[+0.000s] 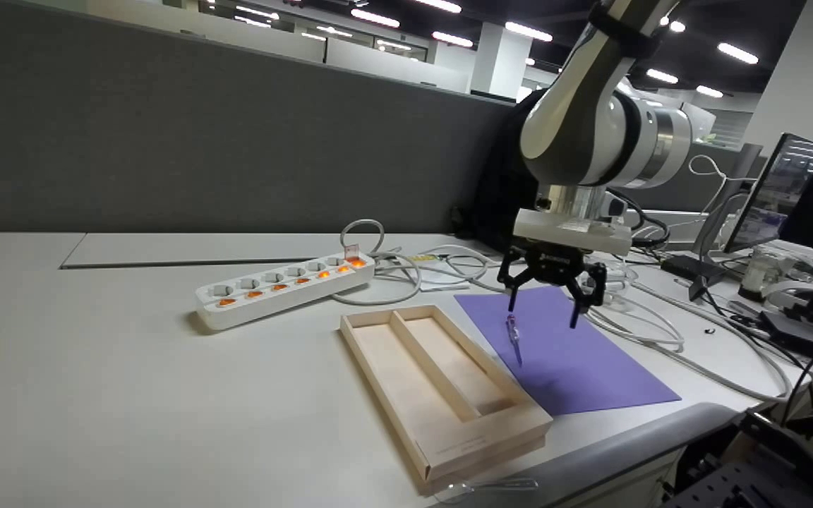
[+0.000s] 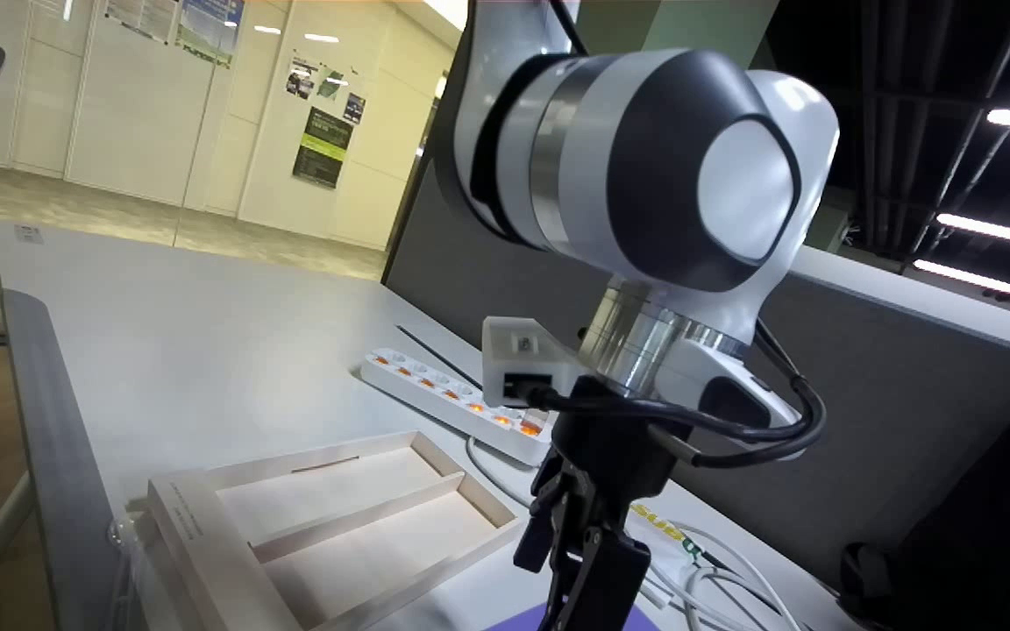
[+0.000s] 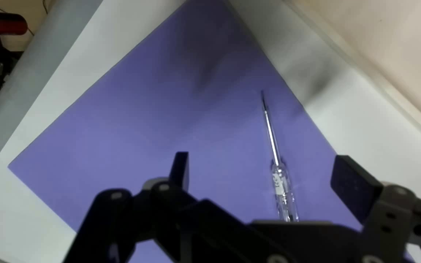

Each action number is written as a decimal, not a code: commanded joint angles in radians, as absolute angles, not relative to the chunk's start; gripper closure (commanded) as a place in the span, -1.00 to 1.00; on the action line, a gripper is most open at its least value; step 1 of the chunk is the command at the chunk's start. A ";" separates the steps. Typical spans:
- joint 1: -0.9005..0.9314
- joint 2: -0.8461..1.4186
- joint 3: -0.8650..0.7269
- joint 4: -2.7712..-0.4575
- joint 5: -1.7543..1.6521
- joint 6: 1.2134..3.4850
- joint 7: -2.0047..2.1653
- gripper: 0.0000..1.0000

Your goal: Take the screwdriver from the purple mat and put it on the tray

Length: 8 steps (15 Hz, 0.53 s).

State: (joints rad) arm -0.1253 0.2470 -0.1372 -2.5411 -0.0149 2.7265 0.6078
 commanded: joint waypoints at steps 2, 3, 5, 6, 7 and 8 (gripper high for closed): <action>-0.080 0.264 -0.179 -2.532 0.011 2.726 0.587 -1.00; -0.076 0.264 -0.181 -2.533 0.010 2.726 0.588 -1.00; -0.073 0.264 -0.182 -2.533 0.010 2.726 0.588 -1.00; -0.092 0.277 -0.167 -2.519 0.044 2.709 0.553 -1.00; -0.094 0.289 -0.168 -2.511 0.061 2.710 0.546 -1.00; -0.103 0.297 -0.160 -2.507 0.091 2.711 0.515 -1.00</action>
State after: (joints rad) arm -0.0974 0.2691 -0.1588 -2.5334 0.0262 2.7264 0.5744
